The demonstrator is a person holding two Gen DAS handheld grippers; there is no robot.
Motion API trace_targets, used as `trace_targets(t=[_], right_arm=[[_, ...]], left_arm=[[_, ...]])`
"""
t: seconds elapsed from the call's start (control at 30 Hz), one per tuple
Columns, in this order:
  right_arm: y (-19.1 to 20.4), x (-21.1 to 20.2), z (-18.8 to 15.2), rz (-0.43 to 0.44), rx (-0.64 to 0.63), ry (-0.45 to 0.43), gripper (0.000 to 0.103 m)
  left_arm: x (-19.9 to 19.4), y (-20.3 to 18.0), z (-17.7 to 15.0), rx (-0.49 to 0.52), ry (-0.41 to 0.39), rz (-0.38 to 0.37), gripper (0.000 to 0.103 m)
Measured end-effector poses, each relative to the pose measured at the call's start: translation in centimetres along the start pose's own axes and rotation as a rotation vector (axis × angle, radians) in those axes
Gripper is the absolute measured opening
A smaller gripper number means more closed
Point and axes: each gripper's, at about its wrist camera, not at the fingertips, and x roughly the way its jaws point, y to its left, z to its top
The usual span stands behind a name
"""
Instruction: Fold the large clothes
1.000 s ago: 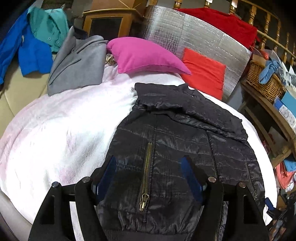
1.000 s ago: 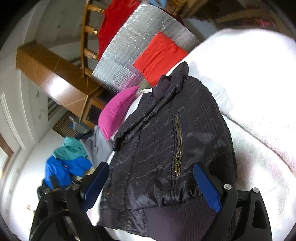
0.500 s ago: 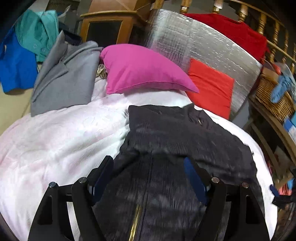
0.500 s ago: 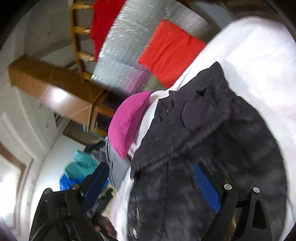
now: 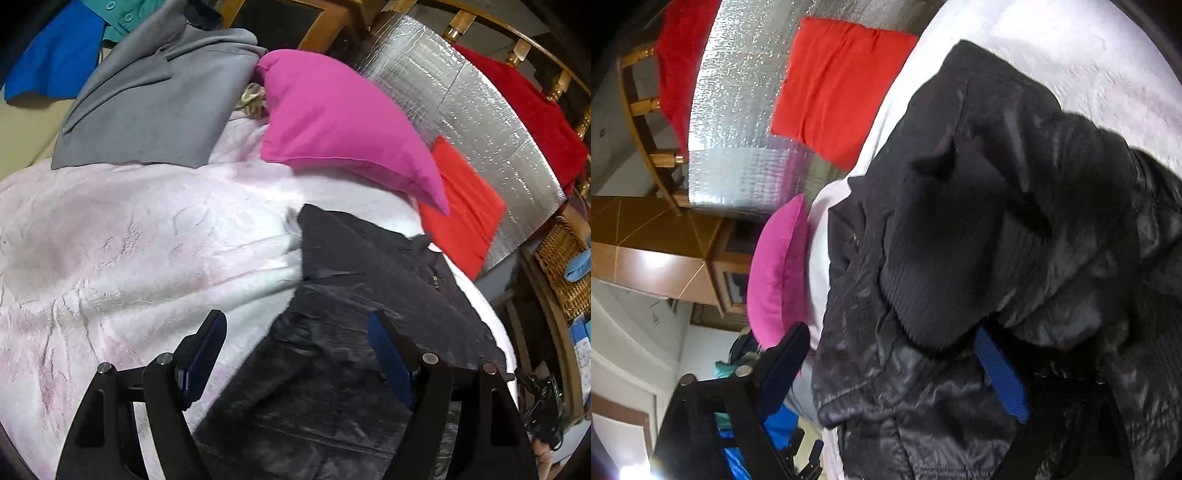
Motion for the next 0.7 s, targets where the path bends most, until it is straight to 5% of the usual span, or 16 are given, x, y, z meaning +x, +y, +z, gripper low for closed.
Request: trace_targets(t=[0.03, 0.17, 0.27, 0.37, 0.43, 0.63, 0.7], right_arm=[[1.1, 0.4, 0.3, -0.085, -0.062, 0.010, 0.027], [8.1, -2.3, -0.2, -0.216, -0.400, -0.137, 0.021], [9.7, -3.8, -1.3, -0.293, -0.525, -0.221, 0.021], [5.2, -0.5, -0.6, -0.376, -0.427, -0.080, 0.030], [2.5, 0.7, -0.7, -0.348, -0.367, -0.005, 0.066], [3.3, -2.8, -1.1, -0.259, -0.369, -0.051, 0.071], [3.8, -4.6, -0.9, -0.236, -0.365, -0.076, 0.071]], left_arm=[[0.0, -0.1, 0.0, 0.010, -0.001, 0.005, 0.079], [-0.4, -1.0, 0.5, 0.053, -0.026, 0.003, 0.079], [-0.6, -2.3, 1.2, 0.091, -0.058, 0.003, 0.079], [0.2, -4.1, 1.6, 0.113, -0.048, -0.006, 0.079], [1.5, -5.8, 1.3, 0.176, -0.028, 0.015, 0.079], [7.5, -7.9, -0.6, 0.380, 0.136, 0.205, 0.079], [8.2, -7.2, -0.7, 0.375, 0.155, 0.213, 0.079]])
